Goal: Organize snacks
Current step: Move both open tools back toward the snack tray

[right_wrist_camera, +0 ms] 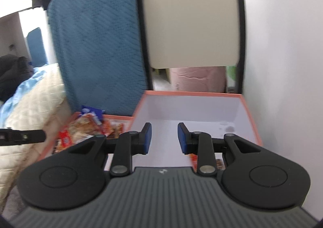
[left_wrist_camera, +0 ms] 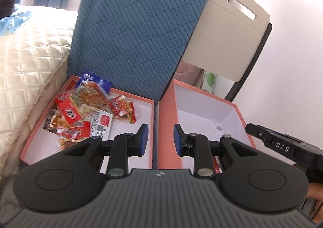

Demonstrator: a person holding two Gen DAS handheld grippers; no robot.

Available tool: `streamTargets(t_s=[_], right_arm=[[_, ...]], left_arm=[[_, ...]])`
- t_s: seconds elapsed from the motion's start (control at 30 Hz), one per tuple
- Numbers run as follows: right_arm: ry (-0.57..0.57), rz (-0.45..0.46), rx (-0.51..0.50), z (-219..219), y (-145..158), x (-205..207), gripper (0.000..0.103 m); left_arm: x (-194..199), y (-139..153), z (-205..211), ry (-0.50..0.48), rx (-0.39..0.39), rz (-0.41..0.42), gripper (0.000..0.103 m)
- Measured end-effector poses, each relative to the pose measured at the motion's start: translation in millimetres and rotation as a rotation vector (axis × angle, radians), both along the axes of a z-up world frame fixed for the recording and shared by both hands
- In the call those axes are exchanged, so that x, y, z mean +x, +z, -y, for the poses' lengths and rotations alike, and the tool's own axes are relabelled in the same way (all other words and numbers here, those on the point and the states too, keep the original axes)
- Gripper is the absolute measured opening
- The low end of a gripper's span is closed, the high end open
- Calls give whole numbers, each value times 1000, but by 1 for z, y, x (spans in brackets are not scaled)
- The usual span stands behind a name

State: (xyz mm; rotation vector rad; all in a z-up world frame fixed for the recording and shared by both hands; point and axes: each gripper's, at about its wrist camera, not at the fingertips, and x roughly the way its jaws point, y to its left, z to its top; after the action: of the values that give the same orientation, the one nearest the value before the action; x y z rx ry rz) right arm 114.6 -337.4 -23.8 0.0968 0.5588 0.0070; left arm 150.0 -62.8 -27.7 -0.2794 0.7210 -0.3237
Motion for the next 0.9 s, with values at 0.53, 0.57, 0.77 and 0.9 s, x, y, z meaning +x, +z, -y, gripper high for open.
streamTargets(t_s=[0.53,0.57,0.77,0.9], right_arm=[[142,-81,42,-76,-20,-8,32],[149,-85,45,-79,-21,-9,32],[182,-131,70,-94,-31,-5,32],[186,-162,93,-97,-37,3,32]], left_arm=[[-12,-24,-56,60,0,-50,32],[-12,-26,-59,62,-2,-56,32],[-8,-42,-74,84,-3,-103,32],[-1,-52,-83,95,0,-126,32]])
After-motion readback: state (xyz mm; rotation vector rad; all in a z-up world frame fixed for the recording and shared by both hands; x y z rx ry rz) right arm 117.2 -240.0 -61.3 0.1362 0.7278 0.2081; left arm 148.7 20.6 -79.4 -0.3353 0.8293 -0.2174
